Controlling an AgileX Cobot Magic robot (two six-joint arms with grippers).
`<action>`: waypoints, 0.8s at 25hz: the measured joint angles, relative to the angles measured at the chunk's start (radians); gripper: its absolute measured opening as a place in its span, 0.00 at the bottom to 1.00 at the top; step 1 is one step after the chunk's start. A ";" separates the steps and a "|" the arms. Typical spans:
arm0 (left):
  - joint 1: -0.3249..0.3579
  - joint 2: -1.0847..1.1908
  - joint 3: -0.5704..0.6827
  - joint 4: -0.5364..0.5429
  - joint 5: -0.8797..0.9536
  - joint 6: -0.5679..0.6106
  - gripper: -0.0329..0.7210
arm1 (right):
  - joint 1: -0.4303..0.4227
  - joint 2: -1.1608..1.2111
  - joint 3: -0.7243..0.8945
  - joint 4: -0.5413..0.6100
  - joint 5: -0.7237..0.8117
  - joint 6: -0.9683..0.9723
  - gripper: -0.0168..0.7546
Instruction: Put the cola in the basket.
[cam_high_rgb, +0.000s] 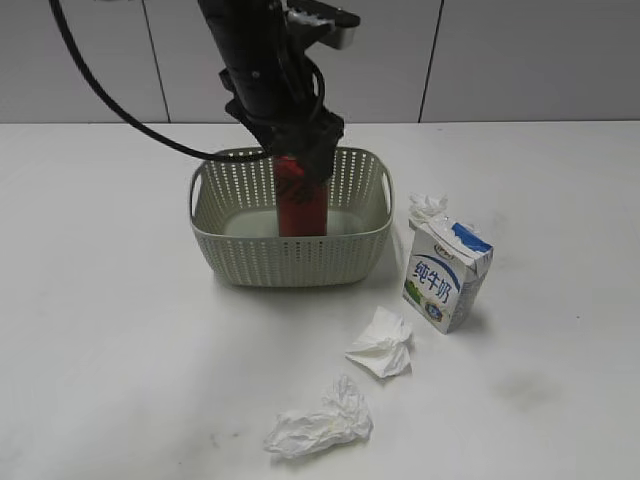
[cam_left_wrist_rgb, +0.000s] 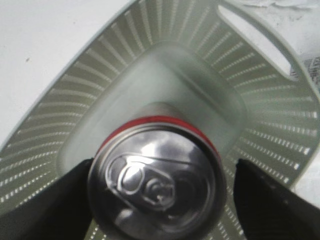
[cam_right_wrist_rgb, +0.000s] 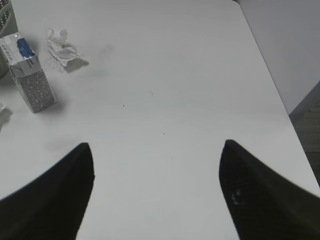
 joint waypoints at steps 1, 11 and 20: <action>0.001 -0.012 0.000 0.000 0.002 0.000 0.90 | 0.000 0.000 0.000 0.000 0.000 0.000 0.79; 0.078 -0.161 -0.006 -0.012 0.046 -0.011 0.86 | 0.000 0.000 0.000 0.000 0.000 0.000 0.79; 0.337 -0.197 0.066 0.007 0.046 -0.087 0.81 | 0.000 0.000 0.000 0.000 0.000 0.000 0.79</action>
